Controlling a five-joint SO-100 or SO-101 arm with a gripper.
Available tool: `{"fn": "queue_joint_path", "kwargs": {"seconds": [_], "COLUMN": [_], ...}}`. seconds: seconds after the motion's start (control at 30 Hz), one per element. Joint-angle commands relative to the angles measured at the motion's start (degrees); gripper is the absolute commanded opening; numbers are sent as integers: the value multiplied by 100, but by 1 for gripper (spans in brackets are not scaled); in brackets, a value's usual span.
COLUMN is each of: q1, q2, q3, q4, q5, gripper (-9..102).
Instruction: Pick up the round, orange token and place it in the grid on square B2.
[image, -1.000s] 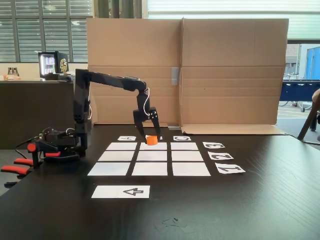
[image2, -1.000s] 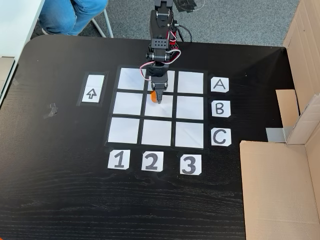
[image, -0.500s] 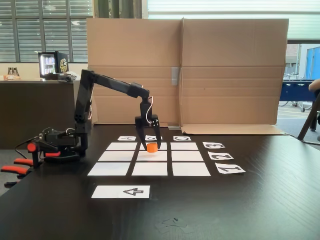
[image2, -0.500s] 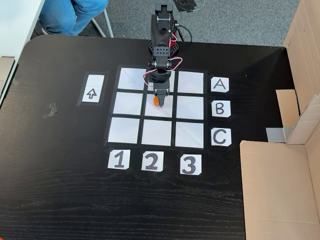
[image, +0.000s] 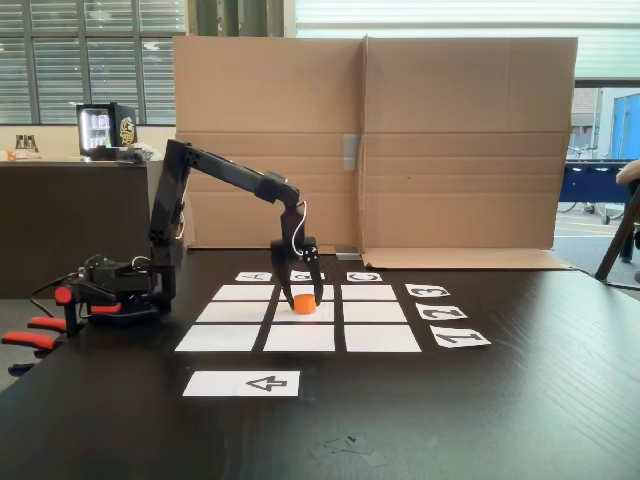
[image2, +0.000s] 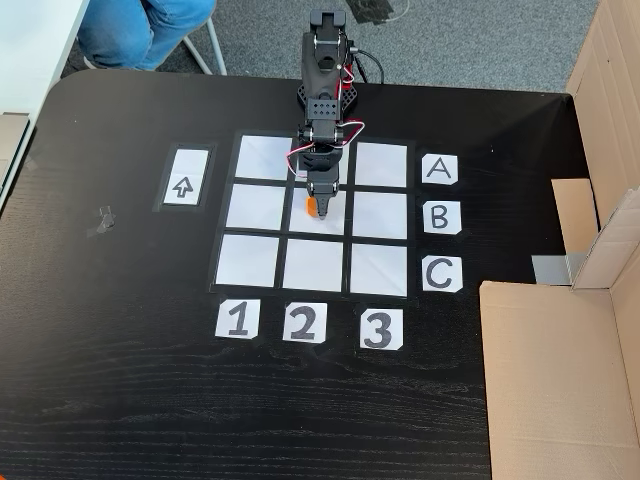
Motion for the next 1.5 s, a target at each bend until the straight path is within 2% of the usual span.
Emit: {"fn": "queue_joint_path", "kwargs": {"seconds": [0.0,0.13,0.2,0.33,0.37,0.43,0.73,1.03,1.2,1.47], "q1": [-44,-70,-70,-26,18,79,255,1055,1696,3357], "q2": [18,0,-9,167,255,431,1749,3577,4729,6882], "q3": [53,158,237,448,519,694,2101,3920,4790,5950], "q4": [-26,-35,-26,-62,-88,-202,-1143,-2602,-3059,-3199], "q5": [88,123,193,202,202,202,105,-70,-237,-281], "gripper": [8,15,31,44,53,59,69,69,69,57]}}
